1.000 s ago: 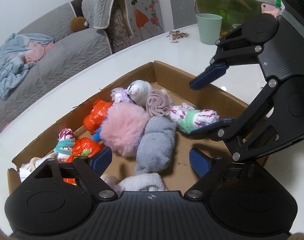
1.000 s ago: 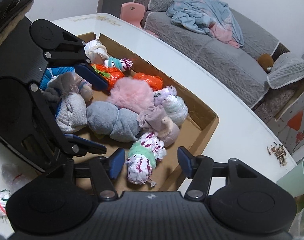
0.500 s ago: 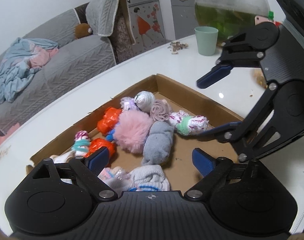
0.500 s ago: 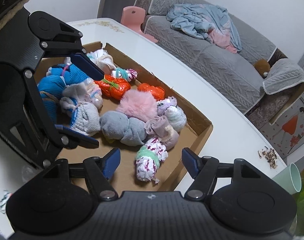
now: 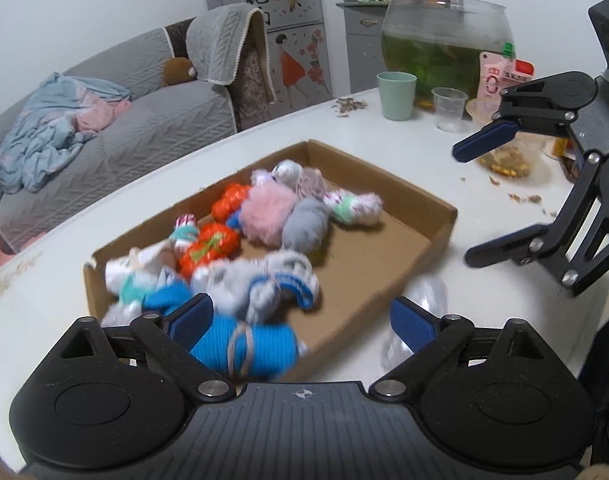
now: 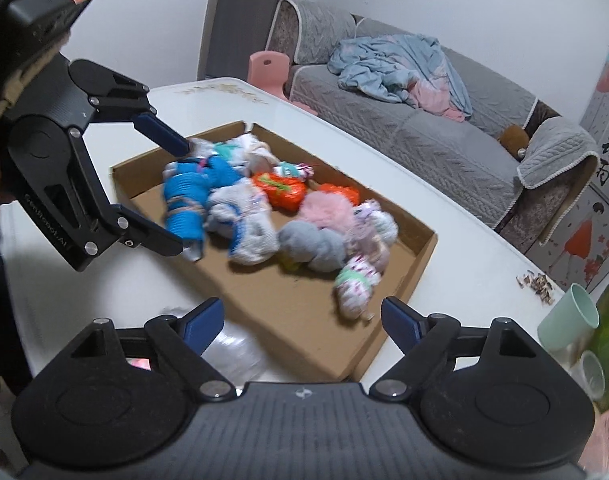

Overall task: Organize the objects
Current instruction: 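Withdraw both grippers from the box toward the last two bundles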

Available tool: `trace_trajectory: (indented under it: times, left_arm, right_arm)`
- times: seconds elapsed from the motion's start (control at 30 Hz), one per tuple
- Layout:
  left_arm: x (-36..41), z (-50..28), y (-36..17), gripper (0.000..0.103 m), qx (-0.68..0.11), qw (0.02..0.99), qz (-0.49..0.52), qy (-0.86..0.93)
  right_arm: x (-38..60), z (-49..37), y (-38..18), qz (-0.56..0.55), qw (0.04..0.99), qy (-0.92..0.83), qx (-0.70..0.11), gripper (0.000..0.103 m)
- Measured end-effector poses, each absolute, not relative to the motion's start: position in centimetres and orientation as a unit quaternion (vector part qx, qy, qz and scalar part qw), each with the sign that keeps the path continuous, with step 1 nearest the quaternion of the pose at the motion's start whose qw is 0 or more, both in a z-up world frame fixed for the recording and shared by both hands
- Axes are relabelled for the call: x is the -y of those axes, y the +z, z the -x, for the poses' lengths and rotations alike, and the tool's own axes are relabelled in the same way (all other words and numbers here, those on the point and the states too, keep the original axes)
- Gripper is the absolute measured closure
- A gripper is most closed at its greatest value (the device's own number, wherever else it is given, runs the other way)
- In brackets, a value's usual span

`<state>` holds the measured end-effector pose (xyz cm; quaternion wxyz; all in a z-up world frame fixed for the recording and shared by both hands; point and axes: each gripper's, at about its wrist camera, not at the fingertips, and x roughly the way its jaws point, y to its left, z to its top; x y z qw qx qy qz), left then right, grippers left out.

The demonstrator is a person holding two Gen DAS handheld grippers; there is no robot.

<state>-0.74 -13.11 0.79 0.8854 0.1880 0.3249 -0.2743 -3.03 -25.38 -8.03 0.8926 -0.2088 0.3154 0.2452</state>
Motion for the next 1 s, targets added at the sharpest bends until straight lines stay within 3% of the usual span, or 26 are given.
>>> trace_trajectory:
  times: [0.23, 1.0]
  left_arm:
    - [10.2, 4.0, -1.0, 0.005, -0.326, 0.893, -0.162, -0.265]
    - [3.0, 7.4, -5.0, 0.002, -0.332, 0.916, -0.063, -0.217]
  right_arm:
    - [25.0, 6.0, -8.8, 0.18, 0.901, 0.241, -0.313, 0.013]
    - [19.1, 8.0, -15.7, 0.086, 0.908, 0.213, -0.349, 0.009]
